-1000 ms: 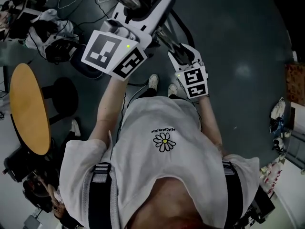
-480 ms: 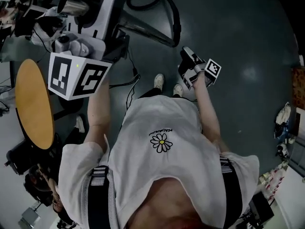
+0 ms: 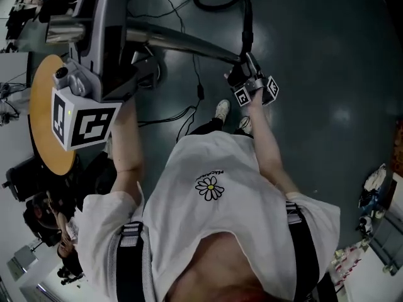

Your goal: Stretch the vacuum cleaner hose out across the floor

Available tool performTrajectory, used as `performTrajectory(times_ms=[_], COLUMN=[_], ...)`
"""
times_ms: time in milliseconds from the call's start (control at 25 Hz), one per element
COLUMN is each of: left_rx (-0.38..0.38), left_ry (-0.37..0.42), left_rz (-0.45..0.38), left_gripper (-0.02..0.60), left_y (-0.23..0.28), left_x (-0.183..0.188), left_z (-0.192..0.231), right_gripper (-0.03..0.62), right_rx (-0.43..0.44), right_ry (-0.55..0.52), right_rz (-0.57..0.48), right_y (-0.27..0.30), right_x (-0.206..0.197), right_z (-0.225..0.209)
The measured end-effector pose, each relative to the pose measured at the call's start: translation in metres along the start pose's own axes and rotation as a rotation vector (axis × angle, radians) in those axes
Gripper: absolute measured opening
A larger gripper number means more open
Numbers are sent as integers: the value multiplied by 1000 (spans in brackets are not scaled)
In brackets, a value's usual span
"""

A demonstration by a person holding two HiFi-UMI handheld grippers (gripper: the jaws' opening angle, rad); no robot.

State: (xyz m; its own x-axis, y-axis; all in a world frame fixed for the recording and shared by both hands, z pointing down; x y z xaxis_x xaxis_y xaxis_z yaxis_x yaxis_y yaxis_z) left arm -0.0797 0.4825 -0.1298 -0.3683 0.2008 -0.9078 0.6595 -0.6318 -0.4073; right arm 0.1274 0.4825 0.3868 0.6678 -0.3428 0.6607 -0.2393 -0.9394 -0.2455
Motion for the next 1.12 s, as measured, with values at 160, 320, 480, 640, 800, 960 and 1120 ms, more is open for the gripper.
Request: performTrajectory(times_ms=[160,320,480,640,800,960,1120], left_rx=[-7,-2,174,345,461,511,711], left_ry=[-58,-62,-264,-472,-723,-735,-307], left_rz=[20,181,332,293,184,117,113], left_gripper=[123,133,224,288,334,362,373], left_y=[-6,-28,-67,-104,-134,-158,-213], left_x=[-11,-22,-60,-99,-137,-152,-127], left_z=[14,38,61,75,89,89,115], right_gripper=[244,196,178,163,120,120,120], right_rx=[154,136,217,303,362,349,361], right_ry=[25,-170,-397,-580,-724,-803,-857], right_rz=[-112,-149,-182,-115,-30,61,15], right_y=[23,23,34,76,111,143,149], right_x=[15,45,78,67,28,-5,-6], right_z=[13,68,187,299,368,396,417])
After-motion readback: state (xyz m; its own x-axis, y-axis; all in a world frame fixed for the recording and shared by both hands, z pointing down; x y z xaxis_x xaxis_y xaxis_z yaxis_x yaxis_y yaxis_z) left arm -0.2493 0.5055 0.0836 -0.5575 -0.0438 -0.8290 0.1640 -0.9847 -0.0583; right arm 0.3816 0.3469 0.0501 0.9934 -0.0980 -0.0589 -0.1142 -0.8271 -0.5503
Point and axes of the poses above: the fingertips, and each gripper's own axes: y forward along the fingers, z to its left, x out of its top, the point moved 8 cm from there along -y, backward along the fingers, and after that the axes turned 2 degrees about -y, right-handed, at the moved point
